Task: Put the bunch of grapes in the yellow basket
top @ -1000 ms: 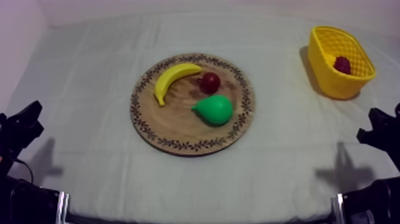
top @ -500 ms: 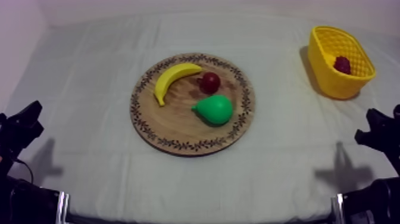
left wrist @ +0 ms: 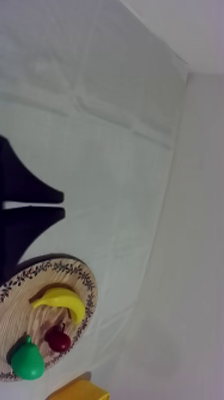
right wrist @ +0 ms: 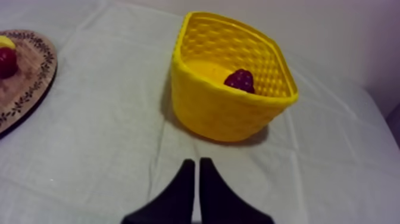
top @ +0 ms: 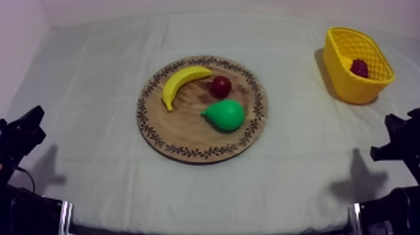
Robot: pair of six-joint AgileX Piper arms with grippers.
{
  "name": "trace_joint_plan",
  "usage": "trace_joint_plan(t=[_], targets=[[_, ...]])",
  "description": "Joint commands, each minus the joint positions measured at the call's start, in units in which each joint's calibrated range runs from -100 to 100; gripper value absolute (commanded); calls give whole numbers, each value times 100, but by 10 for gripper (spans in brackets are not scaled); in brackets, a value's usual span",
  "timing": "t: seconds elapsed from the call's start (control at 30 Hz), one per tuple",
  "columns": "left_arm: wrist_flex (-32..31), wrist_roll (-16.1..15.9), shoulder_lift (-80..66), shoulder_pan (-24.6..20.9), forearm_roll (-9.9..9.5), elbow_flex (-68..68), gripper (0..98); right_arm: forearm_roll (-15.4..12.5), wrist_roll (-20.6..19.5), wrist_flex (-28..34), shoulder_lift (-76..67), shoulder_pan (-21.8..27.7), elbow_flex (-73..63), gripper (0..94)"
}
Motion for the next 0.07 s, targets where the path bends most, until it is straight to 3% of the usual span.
trace_joint_plan(t=[0.0, 0.03], targets=[[-5, 1, 0, 0, -4, -2, 1, 6, 13, 10, -4, -2, -3, 5], [-5, 1, 0, 0, -4, -2, 1, 6, 13, 10, -4, -2, -3, 5]])
